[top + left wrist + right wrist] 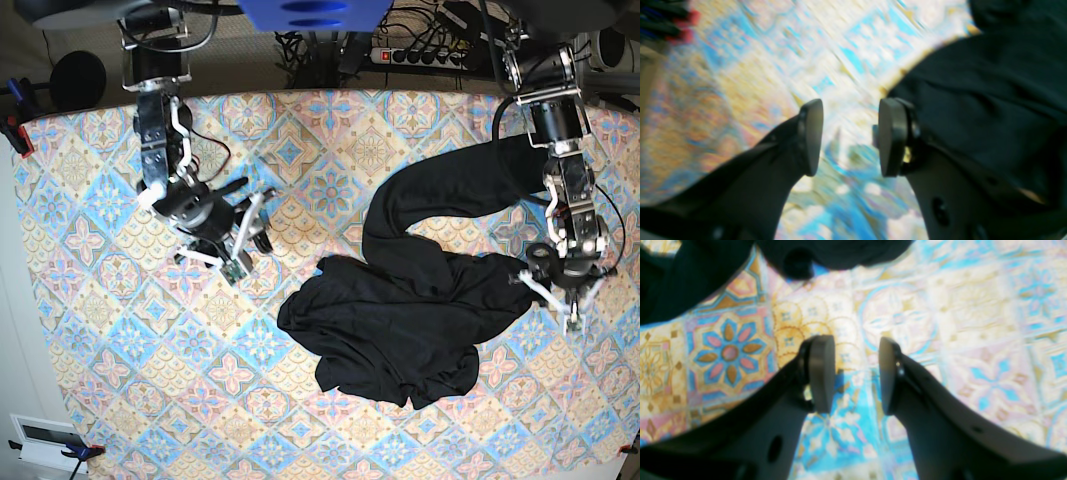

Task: Layout the t-shirt on the table in an organized manner, then fold the t-shirt properly
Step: 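Grasp the shirt edge with the right gripper and pull it outward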

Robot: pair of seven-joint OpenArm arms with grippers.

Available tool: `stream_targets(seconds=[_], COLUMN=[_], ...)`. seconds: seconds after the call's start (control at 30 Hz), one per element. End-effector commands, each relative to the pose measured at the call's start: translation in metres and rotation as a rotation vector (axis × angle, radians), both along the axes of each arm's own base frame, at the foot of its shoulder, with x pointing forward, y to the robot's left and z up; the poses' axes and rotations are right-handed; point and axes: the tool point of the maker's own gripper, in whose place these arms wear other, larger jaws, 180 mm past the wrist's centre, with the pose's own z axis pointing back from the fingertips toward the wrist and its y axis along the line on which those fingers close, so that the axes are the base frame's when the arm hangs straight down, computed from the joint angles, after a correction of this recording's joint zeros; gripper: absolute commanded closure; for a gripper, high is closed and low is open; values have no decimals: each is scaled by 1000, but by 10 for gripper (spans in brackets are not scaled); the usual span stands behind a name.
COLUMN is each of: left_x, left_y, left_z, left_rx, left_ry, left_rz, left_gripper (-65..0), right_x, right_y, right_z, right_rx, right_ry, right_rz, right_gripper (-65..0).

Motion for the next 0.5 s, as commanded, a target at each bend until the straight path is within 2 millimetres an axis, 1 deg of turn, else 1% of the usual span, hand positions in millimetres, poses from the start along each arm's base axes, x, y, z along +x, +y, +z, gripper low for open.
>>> stream_targets(seconds=[0.0,0.07,0.13,0.2,0.3,0.37,0.47], left_x=[2,-11,-24,-34,-46,-55,-66], left_y=[1,-12,-27,-40,-51,-55,-64], left_z=[19,21,18,12,1,-5,-8], left_rx=[-2,-61,-117,-167,-217,-220,-235], left_ry=[-57,-67,-64,-57,-38,-22,-13], left_rz=[-10,-28,-59,-83,-94,-102,-125], left_gripper=[-275,-275,-275,-275,-275,-275,-275], right_x=[13,18,34,44,53,60,82], right_y=[12,19,26,41,57,62,62], right_z=[17,12,20,22,10,5,6], right_rx=[45,43,36,56,88,96,107], right_ry=[-55,-40,-61,-55,-7,20,15], right_rz=[16,36,56,72,77,74,64], right_gripper=[-211,-208,-208,-207,-210,-211,-211])
